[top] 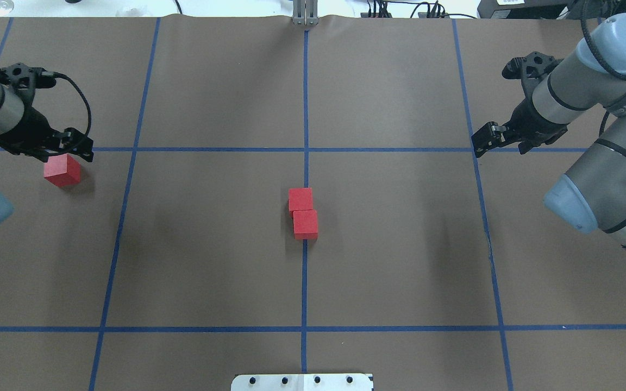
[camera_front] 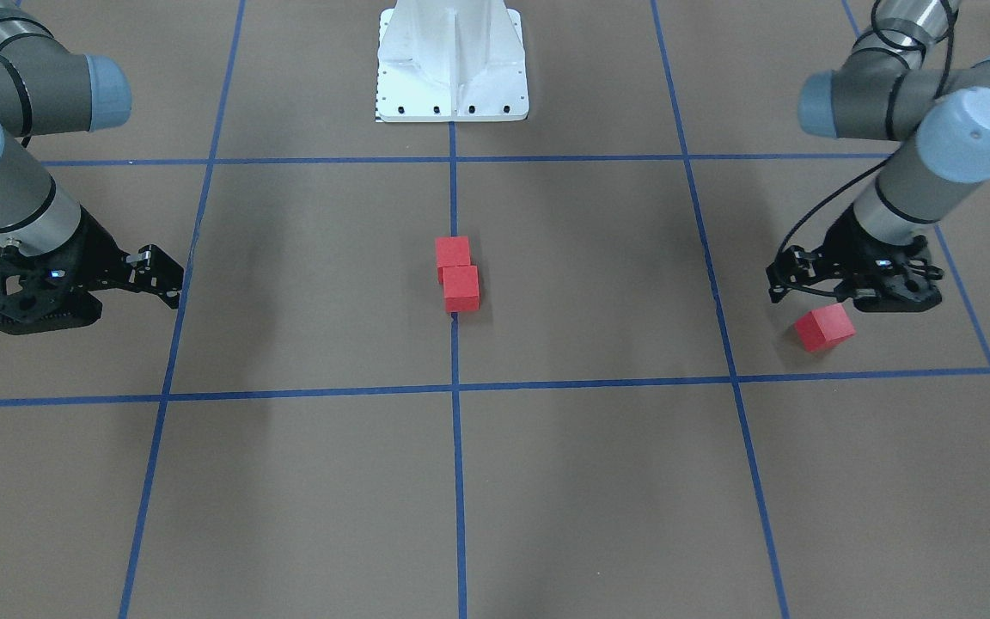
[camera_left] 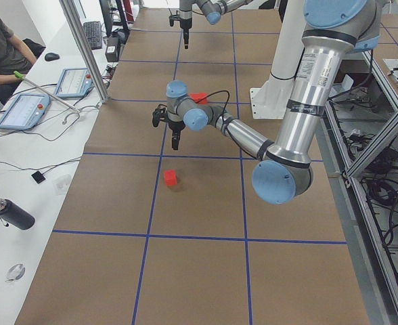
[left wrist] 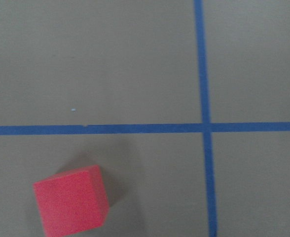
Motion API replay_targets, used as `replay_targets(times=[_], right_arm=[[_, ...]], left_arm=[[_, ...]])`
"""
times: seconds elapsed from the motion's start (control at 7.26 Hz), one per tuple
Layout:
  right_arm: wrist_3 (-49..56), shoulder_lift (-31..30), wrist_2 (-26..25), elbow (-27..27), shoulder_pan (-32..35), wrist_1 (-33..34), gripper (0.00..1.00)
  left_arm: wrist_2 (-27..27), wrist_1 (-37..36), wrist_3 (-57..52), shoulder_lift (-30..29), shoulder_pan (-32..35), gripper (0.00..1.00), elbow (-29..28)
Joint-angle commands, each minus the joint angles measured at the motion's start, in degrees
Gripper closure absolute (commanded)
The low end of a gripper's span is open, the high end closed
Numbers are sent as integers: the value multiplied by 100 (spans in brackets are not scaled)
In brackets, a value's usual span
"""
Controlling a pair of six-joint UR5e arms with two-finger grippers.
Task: Form red blocks into L shape at center
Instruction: 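Lower the left gripper onto the remaining red cube and grasp it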
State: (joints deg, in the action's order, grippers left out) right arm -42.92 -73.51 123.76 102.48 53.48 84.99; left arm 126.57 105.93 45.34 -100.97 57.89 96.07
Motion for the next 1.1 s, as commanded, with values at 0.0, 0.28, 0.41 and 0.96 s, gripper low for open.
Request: replay_targets(times=[0.0, 0.28, 0.41, 0.96], right_arm=[[-6, -5, -1, -8, -5, 0, 0], [-6, -5, -1, 18, 4, 0, 0], [-14, -5, -1, 18, -5, 0, 0], [-67, -14, -1, 18, -5, -140, 0]], left_arm=[[272, 138, 70, -1, 328, 1, -684], [263, 164, 950, -168, 328, 1, -827], [263, 165, 994, -230, 319, 1, -836], [254, 1312, 1003, -389, 302, 0, -1766]])
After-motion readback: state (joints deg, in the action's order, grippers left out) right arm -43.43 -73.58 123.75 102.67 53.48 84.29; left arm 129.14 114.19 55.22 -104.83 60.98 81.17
